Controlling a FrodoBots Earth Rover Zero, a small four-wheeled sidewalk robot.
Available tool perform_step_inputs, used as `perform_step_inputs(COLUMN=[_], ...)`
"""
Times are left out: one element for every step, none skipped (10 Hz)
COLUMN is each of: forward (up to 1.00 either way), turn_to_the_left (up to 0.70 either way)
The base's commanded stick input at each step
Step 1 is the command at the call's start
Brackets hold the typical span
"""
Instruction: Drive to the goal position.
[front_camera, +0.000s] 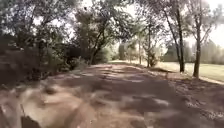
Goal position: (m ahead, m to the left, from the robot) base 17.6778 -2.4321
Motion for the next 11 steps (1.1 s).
perform_step_inputs(forward=[0.7, 0.7, 0.7, 0.7, 0.7, 0.7, 0.7, 0.7, 0.7, 0.7, 0.7], turn_to_the_left=[0.0, 0.0, 0.0, 0.0, 0.0, 0.0, 0.0, 0.0, 0.0, 0.0, 0.0])
